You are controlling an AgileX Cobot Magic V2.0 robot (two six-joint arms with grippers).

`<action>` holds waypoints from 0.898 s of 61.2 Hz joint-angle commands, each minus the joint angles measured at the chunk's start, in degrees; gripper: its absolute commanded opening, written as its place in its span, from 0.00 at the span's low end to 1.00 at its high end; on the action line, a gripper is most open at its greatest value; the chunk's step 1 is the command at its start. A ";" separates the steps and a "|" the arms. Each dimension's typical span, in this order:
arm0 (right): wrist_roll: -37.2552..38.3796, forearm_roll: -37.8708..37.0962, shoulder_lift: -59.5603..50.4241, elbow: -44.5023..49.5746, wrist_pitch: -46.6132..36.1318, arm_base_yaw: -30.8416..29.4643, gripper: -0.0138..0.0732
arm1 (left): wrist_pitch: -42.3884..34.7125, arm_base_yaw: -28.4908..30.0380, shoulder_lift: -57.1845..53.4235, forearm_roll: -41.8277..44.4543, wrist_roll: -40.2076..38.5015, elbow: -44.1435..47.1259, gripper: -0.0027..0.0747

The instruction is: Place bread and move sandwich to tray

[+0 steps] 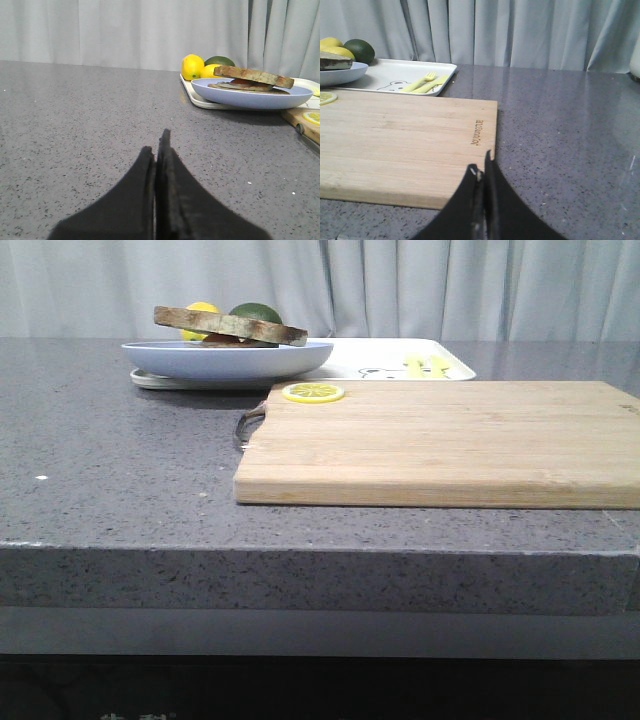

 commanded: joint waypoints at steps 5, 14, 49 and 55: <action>-0.23 -0.08 -1.39 -0.26 -4.94 -0.01 0.02 | -4.84 0.07 -1.17 -0.03 -0.60 0.39 0.01; -0.23 -0.08 -1.39 -0.26 -4.94 -0.40 0.02 | -4.84 0.07 -1.17 -0.03 -0.60 0.39 0.01; -0.23 -0.08 -1.39 -0.26 -4.94 -2.31 0.02 | -4.84 0.07 -1.17 -0.03 -0.60 0.39 0.01; -0.23 -0.08 -1.39 -0.26 -4.94 -2.31 0.02 | -4.84 0.07 -1.17 -0.03 -0.60 0.39 0.01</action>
